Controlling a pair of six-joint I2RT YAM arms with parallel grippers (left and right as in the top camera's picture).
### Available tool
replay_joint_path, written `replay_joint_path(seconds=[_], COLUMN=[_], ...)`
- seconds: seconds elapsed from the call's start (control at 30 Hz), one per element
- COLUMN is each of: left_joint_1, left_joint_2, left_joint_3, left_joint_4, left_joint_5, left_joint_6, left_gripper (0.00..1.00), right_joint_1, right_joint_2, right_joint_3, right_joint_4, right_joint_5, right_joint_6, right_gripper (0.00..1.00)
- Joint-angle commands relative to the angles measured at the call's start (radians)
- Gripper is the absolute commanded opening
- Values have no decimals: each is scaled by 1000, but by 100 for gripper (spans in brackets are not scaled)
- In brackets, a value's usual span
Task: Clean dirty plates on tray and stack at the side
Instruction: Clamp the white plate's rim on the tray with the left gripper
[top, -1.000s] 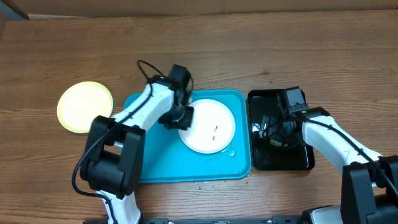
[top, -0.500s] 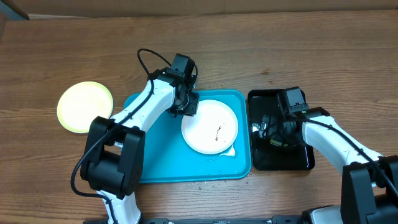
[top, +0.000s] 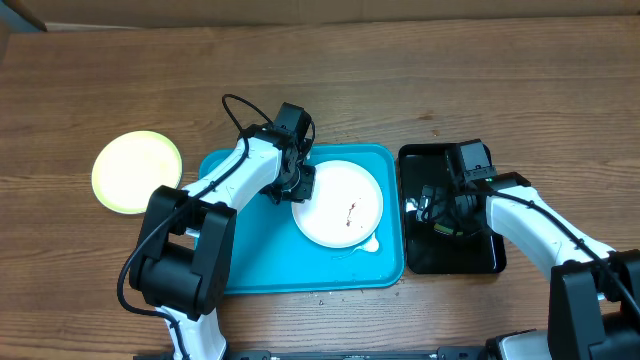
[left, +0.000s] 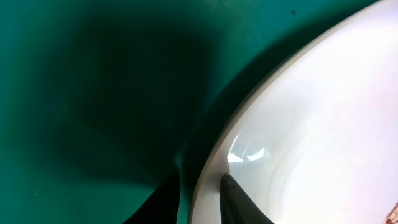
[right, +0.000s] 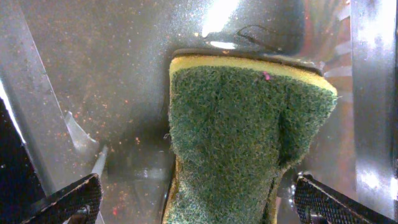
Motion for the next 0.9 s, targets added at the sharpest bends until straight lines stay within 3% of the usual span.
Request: replay_joint_path(seconds=[0.0,0.1,0.13,0.4,0.47,0.6,0.77,0.87], left_joint_1=[-6,-6,-6,-4,-4,-4,-4,-4], left_joint_2=[12,12,12,12,12,12,12,12], left_joint_3=[-7,-7,-7,-9,-9,-9,-9,-11], left_joint_4=[-17,-46,-58,-122,-117,-72,-24,-28], left_joint_5=[-11,-10,-8,167,138,30,-12,-66], left_joint_6=[-31,-123,-162,-216,-204,-192,-179,-229], left_gripper=[20,4,4,4,7,24,23,16], right_joint_1=[-1,-1,-1,-1,-1,-1,-1,-1], right_joint_2=[-28,-28,-28,-28,-28,-28,-28,-28], right_joint_3=[-2,-2,-2,-2,-2,-2,-2,-2], right_joint_4=[7,7,7,7,7,7,7,7], right_joint_5=[-6,-6,-6,-6,-6,-6,-6,-6], right_joint_6=[0,0,0,0,0,0,0,0], right_gripper=[100,100,100,100,100,100,100,100])
